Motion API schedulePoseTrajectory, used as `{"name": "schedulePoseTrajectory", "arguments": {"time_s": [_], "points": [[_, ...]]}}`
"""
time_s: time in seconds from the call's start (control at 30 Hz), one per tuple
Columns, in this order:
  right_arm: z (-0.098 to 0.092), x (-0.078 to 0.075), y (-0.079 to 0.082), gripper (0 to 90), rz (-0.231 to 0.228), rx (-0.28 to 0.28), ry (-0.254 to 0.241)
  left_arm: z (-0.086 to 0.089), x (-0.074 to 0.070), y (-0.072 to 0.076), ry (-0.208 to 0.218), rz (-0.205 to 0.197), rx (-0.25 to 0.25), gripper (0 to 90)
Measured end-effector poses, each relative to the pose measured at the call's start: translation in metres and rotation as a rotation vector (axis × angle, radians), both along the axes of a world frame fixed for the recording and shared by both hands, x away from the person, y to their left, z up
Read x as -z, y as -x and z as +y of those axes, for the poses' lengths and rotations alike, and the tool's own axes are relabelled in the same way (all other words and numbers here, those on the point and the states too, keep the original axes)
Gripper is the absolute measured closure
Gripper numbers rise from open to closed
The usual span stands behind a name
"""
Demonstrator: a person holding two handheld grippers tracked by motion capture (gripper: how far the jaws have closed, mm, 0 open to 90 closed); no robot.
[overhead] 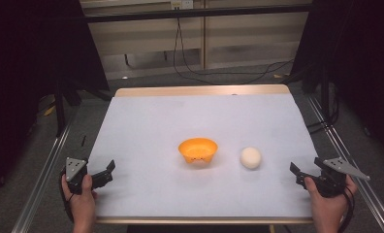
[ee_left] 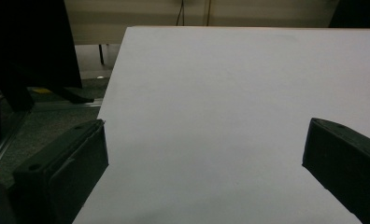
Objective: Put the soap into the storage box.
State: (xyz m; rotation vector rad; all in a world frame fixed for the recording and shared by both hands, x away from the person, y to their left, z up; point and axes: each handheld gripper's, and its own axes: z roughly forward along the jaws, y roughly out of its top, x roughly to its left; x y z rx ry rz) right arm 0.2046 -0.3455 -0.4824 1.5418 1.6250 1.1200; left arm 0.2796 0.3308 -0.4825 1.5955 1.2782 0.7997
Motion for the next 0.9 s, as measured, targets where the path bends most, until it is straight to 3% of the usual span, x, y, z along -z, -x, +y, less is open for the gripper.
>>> {"name": "schedulePoseTrajectory", "arguments": {"time_s": [0.03,0.23,0.47,0.57,0.73,0.9], "points": [[0.000,0.000,0.000,8.4,0.000,0.000,0.000,0.000,0.000,0.000,-0.001,-0.003,-0.004,0.0],[0.004,-0.006,-0.009,9.6,0.103,-0.035,0.033,-0.001,0.000,0.000,-0.013,0.000,-0.008,0.0],[0.011,-0.016,-0.017,12.7,0.161,-0.076,0.076,-0.001,0.000,0.000,-0.014,0.006,-0.002,0.0],[0.018,-0.022,-0.025,13.6,0.235,-0.102,0.100,-0.001,0.000,0.000,-0.014,0.006,0.000,0.0],[0.026,-0.028,-0.038,18.3,0.301,-0.136,0.117,-0.001,0.000,-0.001,-0.019,0.006,0.003,0.0],[0.035,-0.030,-0.052,18.8,0.364,-0.174,0.093,-0.001,0.000,-0.001,-0.016,0.007,0.005,0.0]]}}
